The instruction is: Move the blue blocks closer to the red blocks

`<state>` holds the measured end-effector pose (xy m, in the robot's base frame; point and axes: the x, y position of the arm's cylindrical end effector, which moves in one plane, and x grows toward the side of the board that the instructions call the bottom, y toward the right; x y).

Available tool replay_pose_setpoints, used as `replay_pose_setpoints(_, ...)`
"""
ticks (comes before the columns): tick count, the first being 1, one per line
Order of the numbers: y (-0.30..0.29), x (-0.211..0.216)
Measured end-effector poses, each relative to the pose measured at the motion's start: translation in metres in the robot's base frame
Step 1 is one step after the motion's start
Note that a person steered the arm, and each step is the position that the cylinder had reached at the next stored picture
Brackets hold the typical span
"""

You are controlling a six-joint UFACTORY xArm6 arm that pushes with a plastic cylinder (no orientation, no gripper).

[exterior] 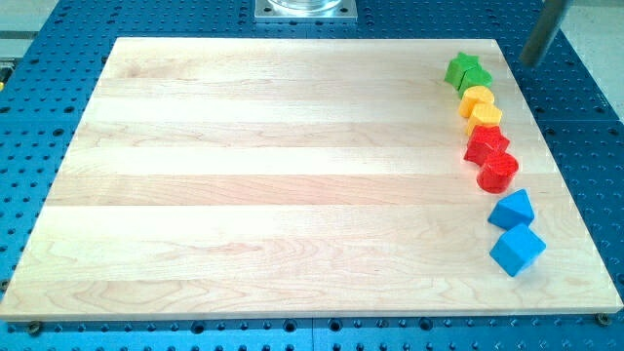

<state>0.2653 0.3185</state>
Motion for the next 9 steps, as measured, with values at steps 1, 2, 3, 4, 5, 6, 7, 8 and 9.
replay_pose_setpoints(1, -0.011, 0.110)
replay_pose_setpoints(2, -0.023, 0.210)
replay_pose_setpoints(3, -0.055, 0.273)
replay_pose_setpoints(4, -0.079, 0.286)
replay_pose_setpoints(5, -0.093, 0.287)
replay_pose_setpoints(6, -0.094, 0.287)
replay_pose_setpoints(7, -0.126, 0.292)
replay_pose_setpoints(8, -0.151, 0.291)
replay_pose_setpoints(9, -0.133, 0.289)
